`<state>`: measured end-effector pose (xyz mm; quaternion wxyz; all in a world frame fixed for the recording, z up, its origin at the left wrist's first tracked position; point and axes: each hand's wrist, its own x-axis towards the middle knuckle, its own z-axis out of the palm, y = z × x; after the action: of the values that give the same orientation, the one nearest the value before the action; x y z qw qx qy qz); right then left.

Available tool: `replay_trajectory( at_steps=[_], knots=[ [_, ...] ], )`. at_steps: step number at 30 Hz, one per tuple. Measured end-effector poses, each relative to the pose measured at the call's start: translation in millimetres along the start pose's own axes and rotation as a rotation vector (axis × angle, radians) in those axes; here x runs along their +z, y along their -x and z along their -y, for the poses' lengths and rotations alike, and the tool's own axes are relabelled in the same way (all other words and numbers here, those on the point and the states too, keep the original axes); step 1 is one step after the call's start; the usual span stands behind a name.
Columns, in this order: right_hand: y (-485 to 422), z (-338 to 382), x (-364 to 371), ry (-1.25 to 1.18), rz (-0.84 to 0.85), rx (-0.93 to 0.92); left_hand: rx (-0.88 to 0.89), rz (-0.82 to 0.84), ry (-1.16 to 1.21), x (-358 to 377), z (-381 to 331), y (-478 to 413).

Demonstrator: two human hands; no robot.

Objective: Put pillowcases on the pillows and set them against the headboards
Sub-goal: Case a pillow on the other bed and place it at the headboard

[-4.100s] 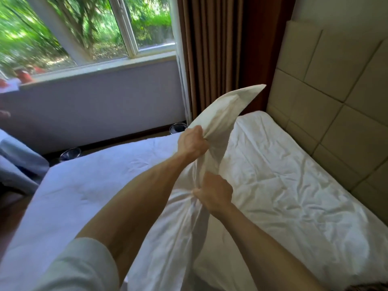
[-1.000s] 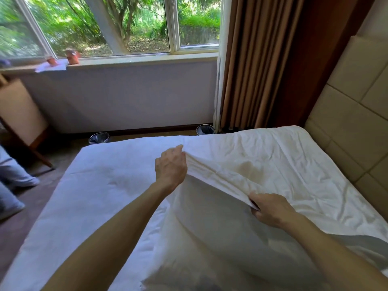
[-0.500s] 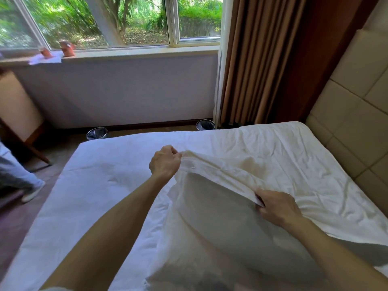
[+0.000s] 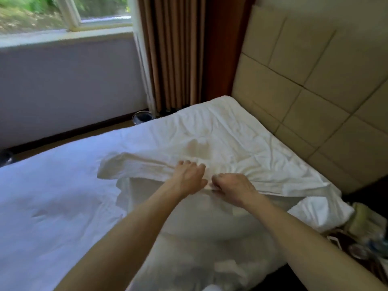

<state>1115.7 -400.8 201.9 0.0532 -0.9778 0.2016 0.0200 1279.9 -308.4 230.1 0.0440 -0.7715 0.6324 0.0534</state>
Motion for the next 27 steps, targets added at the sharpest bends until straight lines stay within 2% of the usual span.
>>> replay_trajectory(
  at_steps=[2, 8, 12, 15, 17, 20, 22, 24, 27],
  knots=[
    [8, -30, -4, -0.008, 0.039, 0.029, -0.028, 0.071, -0.061, 2, -7, -15],
    [37, -138, -1, -0.054, -0.045, 0.161, -0.089, 0.064, -0.102, -5, -21, -43],
    [46, -205, 18, -0.016, 0.147, 0.284, -0.148, 0.107, -0.156, 2, -23, -50],
    [57, -231, 37, -0.135, 0.301, 0.396, -0.14, 0.103, -0.159, 6, -33, -59],
    [62, -239, 49, -0.273, 0.307, 0.436, -0.064, 0.052, -0.081, 13, -46, -71],
    [69, -247, 59, -0.31, 0.246, 0.38, 0.046, 0.042, 0.06, 24, -76, -91],
    [74, -254, 58, -0.311, 0.218, 0.347, 0.029, 0.146, 0.069, 27, -97, -104],
    [80, -264, 57, -0.295, 0.233, 0.348, -0.01, 0.177, -0.005, 29, -110, -116],
    [94, -285, 59, -0.258, 0.32, 0.479, -0.054, 0.174, -0.068, 29, -115, -125]
  ],
)
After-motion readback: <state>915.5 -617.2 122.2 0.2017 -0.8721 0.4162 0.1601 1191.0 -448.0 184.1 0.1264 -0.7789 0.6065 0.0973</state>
